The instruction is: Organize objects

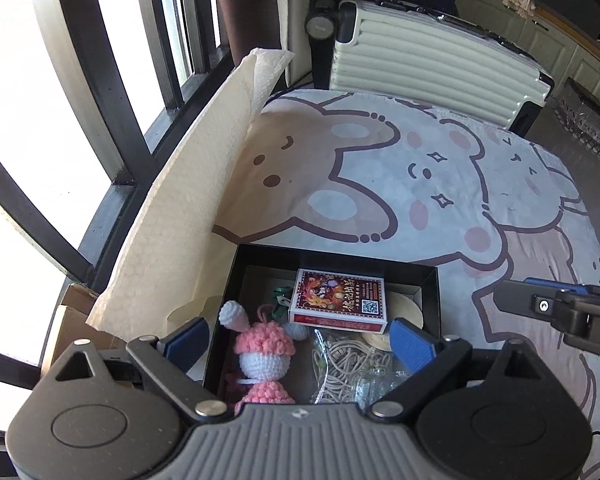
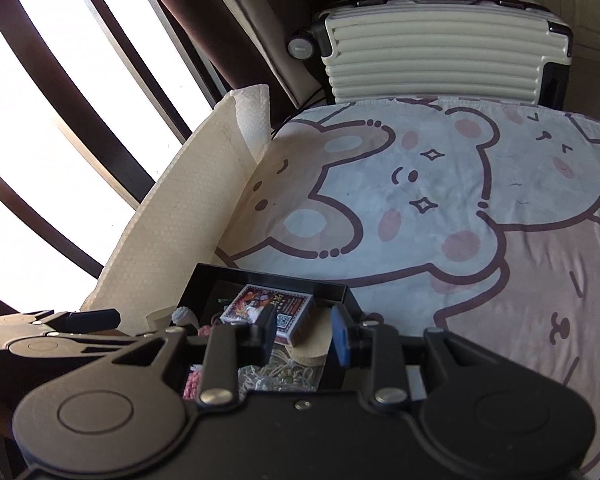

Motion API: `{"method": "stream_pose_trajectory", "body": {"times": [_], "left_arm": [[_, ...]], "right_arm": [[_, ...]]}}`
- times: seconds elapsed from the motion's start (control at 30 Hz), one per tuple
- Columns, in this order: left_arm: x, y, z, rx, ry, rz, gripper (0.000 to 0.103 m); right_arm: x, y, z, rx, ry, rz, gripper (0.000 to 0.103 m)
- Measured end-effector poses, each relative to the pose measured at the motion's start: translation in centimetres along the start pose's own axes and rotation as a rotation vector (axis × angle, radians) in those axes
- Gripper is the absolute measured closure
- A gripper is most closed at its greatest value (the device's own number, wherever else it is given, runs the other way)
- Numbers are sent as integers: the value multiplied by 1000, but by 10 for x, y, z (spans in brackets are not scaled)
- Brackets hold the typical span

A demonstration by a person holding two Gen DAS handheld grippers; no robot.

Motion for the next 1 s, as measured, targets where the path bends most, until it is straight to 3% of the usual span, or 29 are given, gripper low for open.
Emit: {"method": "stream_pose_trajectory", "body": {"times": [0.53, 0.67, 1.0], "left_arm": [[79, -17, -15, 0, 6, -134, 3], [92, -21, -16, -3, 19, -156, 3], [117, -25, -3, -10, 139, -186, 0]], "right_arm": [[82, -26, 8, 45, 13, -129, 71], [96, -30, 9, 71, -5, -168, 67], [119, -25, -7, 90, -95, -269, 37]]}}
Point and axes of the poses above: each gripper's, at about its wrist camera, not at the fingertips, and x roughly against the way its jaws point, z to its left, y to its top, the point moved 9 cm from there along -x, roughly the way its jaws point, and after that the axes turned 12 degrees about -x, right-handed, at the moved point
